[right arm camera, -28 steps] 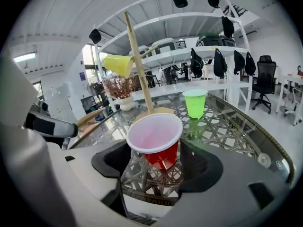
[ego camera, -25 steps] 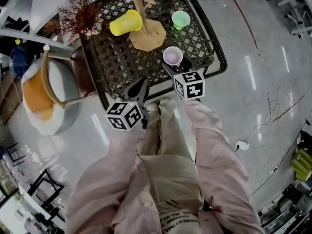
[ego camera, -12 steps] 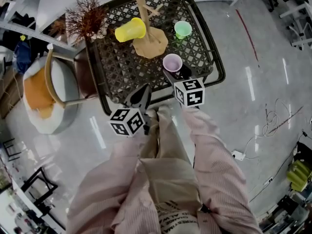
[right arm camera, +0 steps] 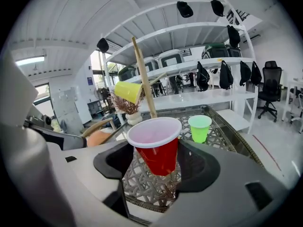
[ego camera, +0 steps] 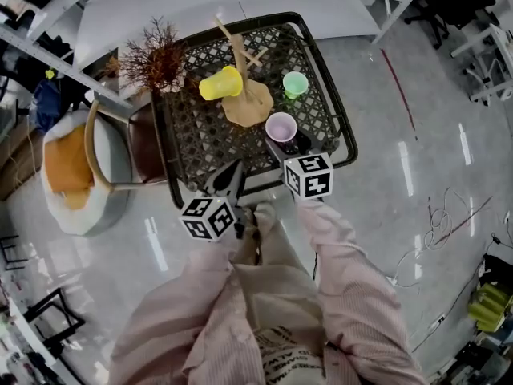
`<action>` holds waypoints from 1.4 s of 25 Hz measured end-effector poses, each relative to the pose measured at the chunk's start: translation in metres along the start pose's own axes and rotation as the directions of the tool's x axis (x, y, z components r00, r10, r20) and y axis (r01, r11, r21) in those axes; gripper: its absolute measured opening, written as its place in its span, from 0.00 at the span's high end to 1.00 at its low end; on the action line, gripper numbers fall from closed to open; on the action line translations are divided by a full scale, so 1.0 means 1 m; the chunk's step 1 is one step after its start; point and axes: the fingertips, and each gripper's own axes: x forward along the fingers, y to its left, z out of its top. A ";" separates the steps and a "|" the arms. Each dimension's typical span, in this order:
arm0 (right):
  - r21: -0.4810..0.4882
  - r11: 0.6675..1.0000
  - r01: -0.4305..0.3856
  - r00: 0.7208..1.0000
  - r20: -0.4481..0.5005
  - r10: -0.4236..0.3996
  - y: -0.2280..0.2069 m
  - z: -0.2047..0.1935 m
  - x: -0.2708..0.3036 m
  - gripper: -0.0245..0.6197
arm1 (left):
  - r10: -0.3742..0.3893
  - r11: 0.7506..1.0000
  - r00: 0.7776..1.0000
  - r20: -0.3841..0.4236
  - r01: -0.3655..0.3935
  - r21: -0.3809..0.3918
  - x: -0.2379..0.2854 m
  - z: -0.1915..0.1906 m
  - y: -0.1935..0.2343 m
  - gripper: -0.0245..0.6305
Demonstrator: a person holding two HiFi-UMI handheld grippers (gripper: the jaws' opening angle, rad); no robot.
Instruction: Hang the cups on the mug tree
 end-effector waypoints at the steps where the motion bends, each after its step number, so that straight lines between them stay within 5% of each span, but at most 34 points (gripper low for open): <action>1: -0.001 1.000 0.005 1.000 0.004 -0.005 -0.001 0.004 -0.002 0.52 | -0.001 1.000 1.000 0.006 0.001 0.001 -0.001 0.003 -0.002 0.96; 26: -0.065 0.998 -0.023 0.992 0.123 0.031 0.024 0.110 -0.028 0.52 | -0.065 0.991 0.983 0.170 0.044 0.126 -0.019 0.087 -0.034 0.96; 35: -0.138 0.990 0.003 0.996 0.089 0.009 0.030 0.136 -0.025 0.52 | -0.121 0.983 0.977 0.173 0.094 0.161 -0.018 0.105 -0.042 0.96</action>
